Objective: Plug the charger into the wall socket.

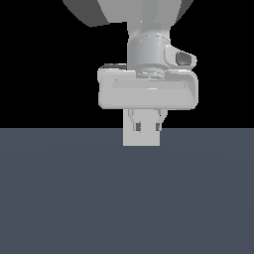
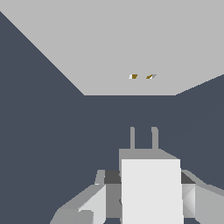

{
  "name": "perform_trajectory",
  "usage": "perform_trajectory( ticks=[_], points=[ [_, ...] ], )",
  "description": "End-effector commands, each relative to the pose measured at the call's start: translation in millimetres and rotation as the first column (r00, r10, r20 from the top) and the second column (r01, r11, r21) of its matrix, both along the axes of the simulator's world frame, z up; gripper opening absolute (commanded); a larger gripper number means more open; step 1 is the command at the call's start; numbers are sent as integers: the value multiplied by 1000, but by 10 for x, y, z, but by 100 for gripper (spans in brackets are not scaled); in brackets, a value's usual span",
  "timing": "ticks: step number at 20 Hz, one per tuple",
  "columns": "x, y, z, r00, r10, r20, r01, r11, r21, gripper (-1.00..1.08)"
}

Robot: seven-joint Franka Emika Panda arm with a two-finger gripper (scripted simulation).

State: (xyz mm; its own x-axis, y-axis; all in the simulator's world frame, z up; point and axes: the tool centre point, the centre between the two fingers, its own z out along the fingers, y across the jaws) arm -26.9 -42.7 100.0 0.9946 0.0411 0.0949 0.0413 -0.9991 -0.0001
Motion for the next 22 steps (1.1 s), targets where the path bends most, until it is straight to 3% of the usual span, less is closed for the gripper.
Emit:
perform_trajectory(
  ticks=[1, 8, 22],
  points=[
    [0, 1, 0, 1000, 0, 0, 0, 1000, 0, -100],
    [67, 4, 1, 1000, 0, 0, 0, 1000, 0, -100],
    [481, 22, -1, 1000, 0, 0, 0, 1000, 0, -100]
  ],
)
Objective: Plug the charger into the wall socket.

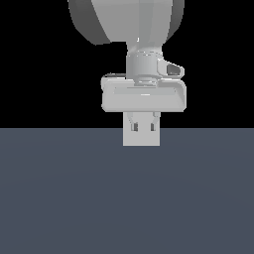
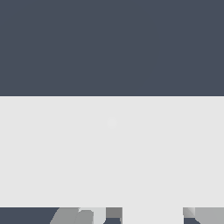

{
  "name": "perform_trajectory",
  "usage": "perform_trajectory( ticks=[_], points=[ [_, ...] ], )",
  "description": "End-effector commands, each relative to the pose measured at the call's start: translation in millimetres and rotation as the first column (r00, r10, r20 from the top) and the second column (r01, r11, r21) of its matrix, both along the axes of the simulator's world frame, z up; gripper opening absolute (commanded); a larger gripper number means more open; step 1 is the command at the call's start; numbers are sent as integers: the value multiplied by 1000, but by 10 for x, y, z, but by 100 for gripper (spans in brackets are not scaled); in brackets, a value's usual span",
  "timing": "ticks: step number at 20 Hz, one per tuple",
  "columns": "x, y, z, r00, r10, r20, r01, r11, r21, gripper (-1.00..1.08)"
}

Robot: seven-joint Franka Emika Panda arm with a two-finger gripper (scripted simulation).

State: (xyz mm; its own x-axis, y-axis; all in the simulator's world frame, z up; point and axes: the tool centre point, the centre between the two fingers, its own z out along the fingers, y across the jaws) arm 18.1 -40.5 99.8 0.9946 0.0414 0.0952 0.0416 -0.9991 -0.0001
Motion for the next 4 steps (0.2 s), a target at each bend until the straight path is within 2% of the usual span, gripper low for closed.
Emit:
perform_trajectory(
  ticks=[1, 4],
  points=[
    [40, 1, 2, 1000, 0, 0, 0, 1000, 0, -100],
    [49, 0, 2, 1000, 0, 0, 0, 1000, 0, -100]
  ],
)
